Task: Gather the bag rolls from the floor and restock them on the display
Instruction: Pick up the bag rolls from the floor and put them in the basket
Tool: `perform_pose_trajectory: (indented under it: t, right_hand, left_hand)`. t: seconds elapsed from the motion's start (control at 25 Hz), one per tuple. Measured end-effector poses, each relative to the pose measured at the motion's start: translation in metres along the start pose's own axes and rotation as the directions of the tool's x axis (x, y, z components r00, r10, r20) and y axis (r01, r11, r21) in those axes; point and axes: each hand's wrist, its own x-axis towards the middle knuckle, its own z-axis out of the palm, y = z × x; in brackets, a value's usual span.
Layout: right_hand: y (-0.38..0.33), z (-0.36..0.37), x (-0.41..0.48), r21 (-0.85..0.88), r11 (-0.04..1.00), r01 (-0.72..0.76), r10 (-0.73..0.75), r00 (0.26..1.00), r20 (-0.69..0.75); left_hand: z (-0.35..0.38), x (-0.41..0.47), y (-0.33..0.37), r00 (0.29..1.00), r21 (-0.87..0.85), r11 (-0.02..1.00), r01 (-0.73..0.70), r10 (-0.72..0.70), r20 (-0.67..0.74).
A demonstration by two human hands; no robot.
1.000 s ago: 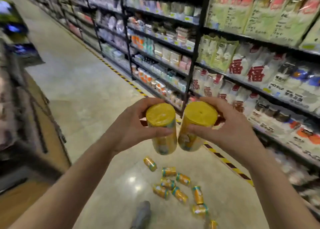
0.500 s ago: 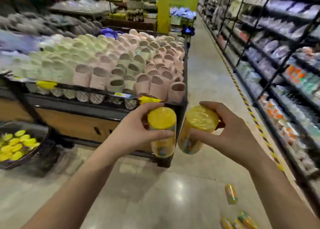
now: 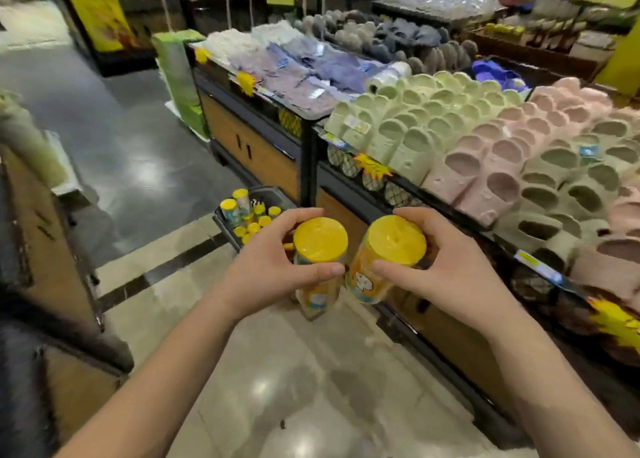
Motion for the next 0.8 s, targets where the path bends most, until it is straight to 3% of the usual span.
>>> perform_pose_trajectory:
  t: [0.28,0.52,0.8]
  right_hand:
    - [-0.015,0.096,0.202,0.032,0.986,0.165,-0.168,0.951,0.258]
    - [-0.030,0.131,0.375,-0.021,0.967,0.256,-0.226,0.890,0.397]
    - [-0.012,0.200,0.506,-0.058,0.979,0.197,-0.150,0.877,0.456]
  left_hand:
    - [-0.100,0.089,-0.083,0.960,0.074,0.985,0.157,-0.135,-0.244]
    - [-0.165,0.197,-0.130,0.915,0.131,0.958,0.254,-0.193,-0.355]
    - [-0.226,0.309,-0.218,0.909,0.119,0.941,0.316,-0.264,-0.323]
